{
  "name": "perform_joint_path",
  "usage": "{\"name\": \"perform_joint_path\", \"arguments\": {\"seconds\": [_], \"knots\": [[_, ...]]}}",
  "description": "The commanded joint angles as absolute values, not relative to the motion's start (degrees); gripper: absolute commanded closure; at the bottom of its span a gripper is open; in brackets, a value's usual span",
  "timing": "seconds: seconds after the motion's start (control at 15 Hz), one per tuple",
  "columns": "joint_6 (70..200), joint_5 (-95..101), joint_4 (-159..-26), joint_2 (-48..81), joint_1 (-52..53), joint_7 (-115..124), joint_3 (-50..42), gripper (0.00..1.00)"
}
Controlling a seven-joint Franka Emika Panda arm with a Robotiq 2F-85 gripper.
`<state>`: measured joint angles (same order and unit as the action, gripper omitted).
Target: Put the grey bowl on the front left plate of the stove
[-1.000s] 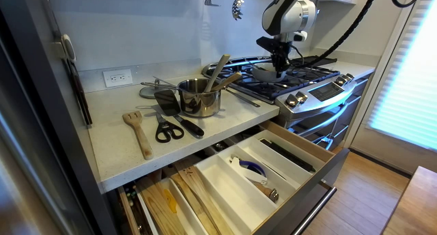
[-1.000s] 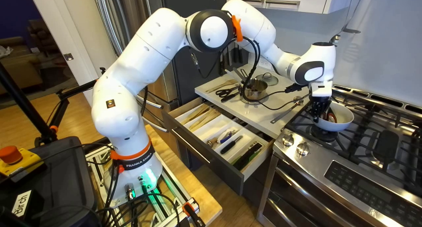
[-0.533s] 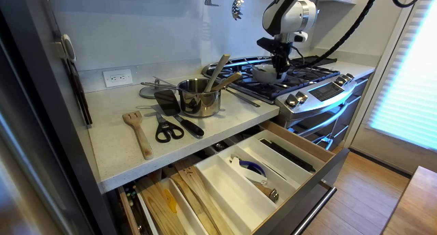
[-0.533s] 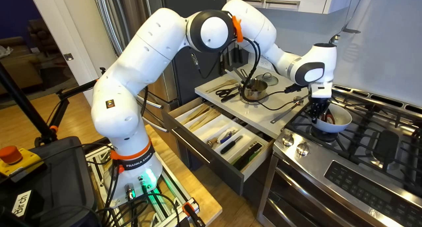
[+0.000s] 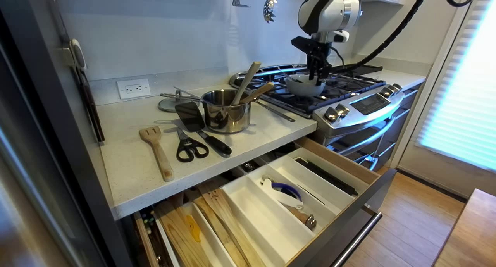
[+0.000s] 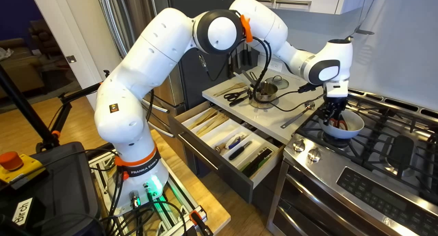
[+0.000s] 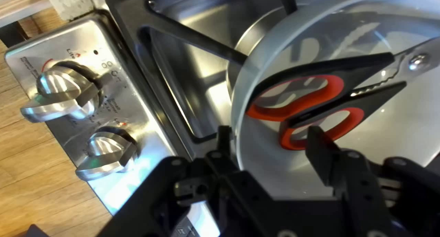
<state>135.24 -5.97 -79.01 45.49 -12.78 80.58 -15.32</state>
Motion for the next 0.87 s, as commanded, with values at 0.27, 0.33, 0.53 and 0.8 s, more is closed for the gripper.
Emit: {"name": "perform_joint_path", "arguments": {"seconds": [0.27,0.33,0.53,0.8], "knots": [[139.3,-5.9,-88.5,33.5,-12.2,68.0,-12.9,0.00],[140.3,-5.7,-89.9,31.8,-11.6,65.5,-12.5,0.00],[142.3,-3.3,-93.8,27.6,-6.7,62.0,-11.8,0.00],[141.4,-3.7,-91.0,28.5,-4.3,61.0,-11.2,0.00]]}}
